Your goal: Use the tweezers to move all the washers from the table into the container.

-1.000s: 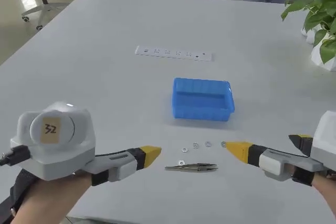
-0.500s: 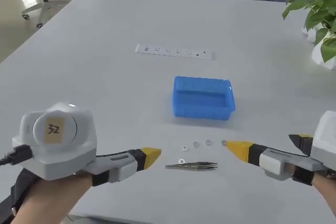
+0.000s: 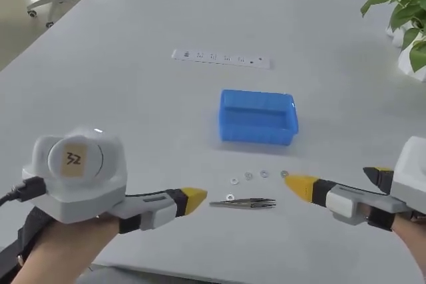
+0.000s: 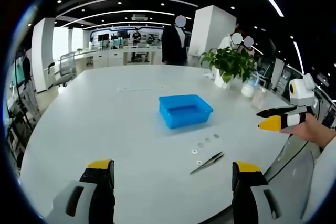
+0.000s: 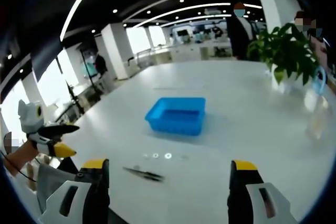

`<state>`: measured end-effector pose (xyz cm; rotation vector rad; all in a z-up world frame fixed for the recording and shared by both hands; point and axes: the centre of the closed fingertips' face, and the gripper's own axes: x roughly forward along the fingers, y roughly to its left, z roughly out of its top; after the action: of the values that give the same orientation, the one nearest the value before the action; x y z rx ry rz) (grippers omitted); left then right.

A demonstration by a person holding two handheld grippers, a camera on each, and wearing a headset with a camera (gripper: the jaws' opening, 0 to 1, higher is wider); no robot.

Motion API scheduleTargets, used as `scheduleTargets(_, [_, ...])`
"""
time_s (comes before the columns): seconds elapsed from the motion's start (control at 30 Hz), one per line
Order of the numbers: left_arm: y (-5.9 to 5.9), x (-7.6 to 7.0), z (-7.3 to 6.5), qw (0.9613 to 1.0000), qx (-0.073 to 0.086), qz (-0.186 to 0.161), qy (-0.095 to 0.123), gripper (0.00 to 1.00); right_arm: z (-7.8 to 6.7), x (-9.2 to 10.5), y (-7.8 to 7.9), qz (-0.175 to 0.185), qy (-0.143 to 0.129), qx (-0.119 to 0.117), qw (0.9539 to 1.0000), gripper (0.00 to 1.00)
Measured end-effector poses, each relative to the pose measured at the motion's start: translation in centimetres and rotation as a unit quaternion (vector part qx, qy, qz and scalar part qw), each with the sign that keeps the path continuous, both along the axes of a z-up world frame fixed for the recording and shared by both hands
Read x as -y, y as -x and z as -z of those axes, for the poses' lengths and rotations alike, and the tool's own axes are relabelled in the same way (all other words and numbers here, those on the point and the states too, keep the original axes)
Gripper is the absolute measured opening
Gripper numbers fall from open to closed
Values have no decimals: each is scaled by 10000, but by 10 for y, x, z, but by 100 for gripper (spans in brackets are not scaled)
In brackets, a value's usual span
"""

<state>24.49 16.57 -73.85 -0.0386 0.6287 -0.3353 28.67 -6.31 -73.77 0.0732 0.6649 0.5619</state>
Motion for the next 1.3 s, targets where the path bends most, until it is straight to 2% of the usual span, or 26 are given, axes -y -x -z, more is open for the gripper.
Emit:
scheduleTargets(0.3, [-3, 6, 9, 9999, -108, 92, -61, 95, 7, 3, -2, 25, 37, -65, 10000, 92])
scheduleTargets(0.37, [-5, 8, 11, 9997, -104, 161, -129, 94, 10, 6, -3, 62, 31, -70, 10000, 91])
scheduleTargets(0.5, [-7, 21, 16, 9982, -182, 556, -159, 90, 17, 7, -4, 89, -3, -172, 9998, 90])
scheduleTargets(0.57, [-8, 31, 19, 9962, -237, 820, -157, 84, 20, 7, -4, 89, 3, -209, 9997, 90])
scheduleTargets(0.67, [-13, 40, 26, 9944, -346, 965, -258, 75, 24, 7, -4, 93, -3, -266, 9996, 90])
scheduleTargets(0.77, [-15, 51, 37, 9902, -562, 1232, -334, 66, 27, 7, -4, 72, 44, -324, 9994, 89])
scheduleTargets(0.83, [-17, 58, 39, 9885, -547, 1379, -297, 58, 29, 8, -5, 64, 90, -330, 9994, 89])
scheduleTargets(0.9, [-18, 65, 43, 9860, -608, 1534, -248, 53, 30, 9, -6, 67, 105, -351, 9993, 89])
scheduleTargets(0.97, [-18, 68, 50, 9818, -745, 1714, -337, 45, 32, 10, -8, 93, 83, -359, 9993, 89])
scheduleTargets(1.03, [-21, 70, 55, 9788, -737, 1845, -502, 39, 35, 11, -9, 126, 55, -395, 9991, 88])
scheduleTargets(1.13, [-21, 74, 65, 9737, -922, 2015, -524, 33, 39, 9, -9, 144, 0, -444, 9989, 88])
scheduleTargets(1.23, [-22, 77, 76, 9687, -1018, 2180, -618, 24, 43, 5, -6, 123, -35, -510, 9986, 88])
scheduleTargets(1.27, [-22, 77, 80, 9664, -1061, 2242, -673, 23, 45, 5, -5, 112, -21, -534, 9985, 88])
scheduleTargets(1.3, [-21, 78, 86, 9625, -1143, 2338, -760, 23, 47, 4, -4, 92, 13, -571, 9983, 88])
